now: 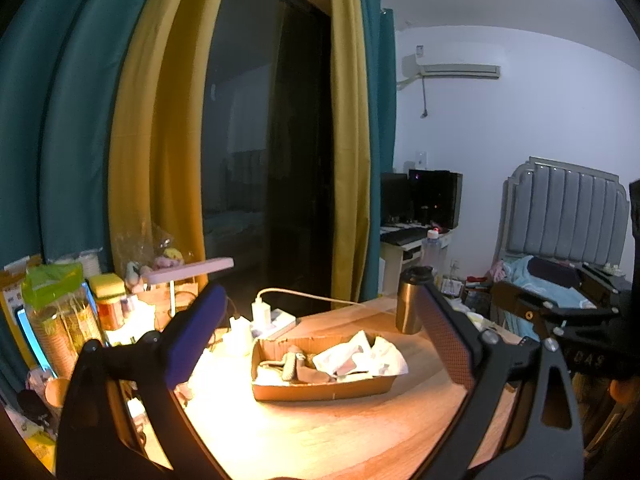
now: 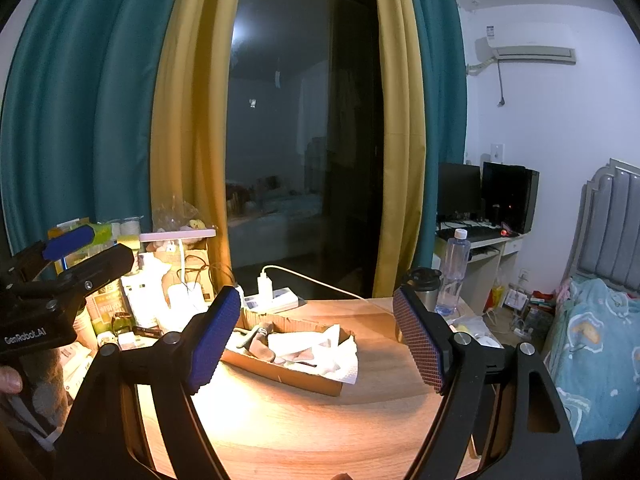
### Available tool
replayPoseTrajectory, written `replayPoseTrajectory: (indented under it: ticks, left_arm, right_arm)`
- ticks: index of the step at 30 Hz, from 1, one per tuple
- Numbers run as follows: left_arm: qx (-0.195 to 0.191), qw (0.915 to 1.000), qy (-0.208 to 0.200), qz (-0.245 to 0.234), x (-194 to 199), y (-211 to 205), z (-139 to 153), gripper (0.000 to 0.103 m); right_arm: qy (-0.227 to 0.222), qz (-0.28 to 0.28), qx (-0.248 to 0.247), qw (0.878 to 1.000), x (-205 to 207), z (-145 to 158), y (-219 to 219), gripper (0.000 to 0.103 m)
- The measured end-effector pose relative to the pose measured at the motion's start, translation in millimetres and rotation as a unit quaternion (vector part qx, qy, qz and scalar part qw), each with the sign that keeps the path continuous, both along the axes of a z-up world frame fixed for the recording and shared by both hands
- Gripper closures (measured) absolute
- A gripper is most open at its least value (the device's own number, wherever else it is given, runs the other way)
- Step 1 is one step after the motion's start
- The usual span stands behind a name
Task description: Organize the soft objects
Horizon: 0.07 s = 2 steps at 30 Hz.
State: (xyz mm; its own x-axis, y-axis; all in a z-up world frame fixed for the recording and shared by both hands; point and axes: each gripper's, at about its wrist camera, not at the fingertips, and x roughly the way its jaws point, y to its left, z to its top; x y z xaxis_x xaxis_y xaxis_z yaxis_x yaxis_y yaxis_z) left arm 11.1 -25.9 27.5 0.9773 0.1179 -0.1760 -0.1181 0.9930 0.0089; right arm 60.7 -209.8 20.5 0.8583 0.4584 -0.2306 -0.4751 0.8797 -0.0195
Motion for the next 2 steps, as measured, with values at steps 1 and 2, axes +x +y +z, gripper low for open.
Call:
replayPoseTrajectory:
  ticks: [1,2]
  left_arm:
    - [0.001,1.0000,-0.003,0.000,1.2,1.4,-0.1,0.006]
    - [-0.002,1.0000,-0.002,-0.002,2.4,3.6,-0.4,0.006]
  right_arm:
    - [-0.001,0.001,-0.002,1.000,0.8,-1.2,0.1,0.021]
    - [-0.002,0.001,-0.006,1.000,3.3,-3.3,0.3,0.021]
